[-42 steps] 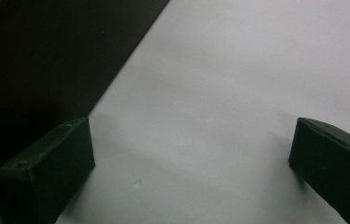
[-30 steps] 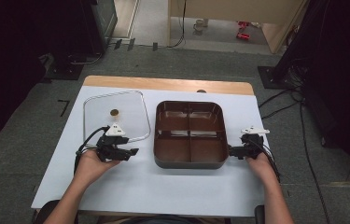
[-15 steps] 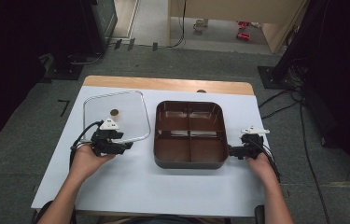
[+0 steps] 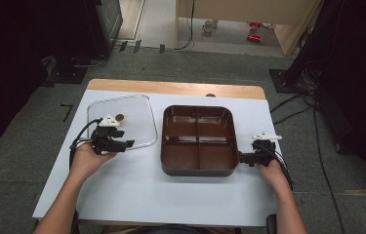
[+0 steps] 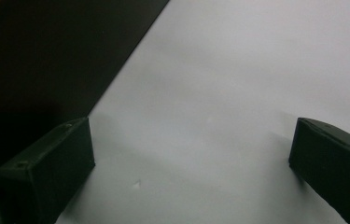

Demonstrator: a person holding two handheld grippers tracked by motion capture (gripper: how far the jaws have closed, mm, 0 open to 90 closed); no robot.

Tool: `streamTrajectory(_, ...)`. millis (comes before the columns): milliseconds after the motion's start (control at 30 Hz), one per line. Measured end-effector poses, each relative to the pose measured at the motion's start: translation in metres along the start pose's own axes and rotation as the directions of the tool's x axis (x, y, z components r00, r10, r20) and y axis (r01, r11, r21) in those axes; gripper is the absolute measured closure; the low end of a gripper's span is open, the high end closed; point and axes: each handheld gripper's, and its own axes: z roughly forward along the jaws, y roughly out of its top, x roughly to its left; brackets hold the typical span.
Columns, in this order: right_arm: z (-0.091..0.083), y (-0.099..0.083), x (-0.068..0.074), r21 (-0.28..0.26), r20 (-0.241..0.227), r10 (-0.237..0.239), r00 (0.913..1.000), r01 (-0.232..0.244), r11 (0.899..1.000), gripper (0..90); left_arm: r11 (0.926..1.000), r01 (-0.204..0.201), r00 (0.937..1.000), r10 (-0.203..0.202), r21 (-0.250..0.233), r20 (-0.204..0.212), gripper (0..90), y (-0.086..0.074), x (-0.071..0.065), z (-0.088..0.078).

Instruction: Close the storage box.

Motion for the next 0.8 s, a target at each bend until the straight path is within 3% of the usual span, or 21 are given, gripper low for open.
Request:
streamTrajectory(533, 0.000, 0.000, 0.000, 0.000, 0.000, 0.000, 1.0000, 0.000, 1.000, 0.0, 0.9990, 0.041, 0.9991, -0.041, -0.020, 0.011, 39.8, 0.015, 0.033, 0.007)
streamTrajectory(800, 0.000, 0.000, 0.000, -0.001, 0.000, 0.000, 1.0000, 0.000, 1.000, 0.0, 0.9994, 0.027, 0.9992, -0.028, -0.020, -0.030, 39.8, 0.028, 0.043, 0.015)
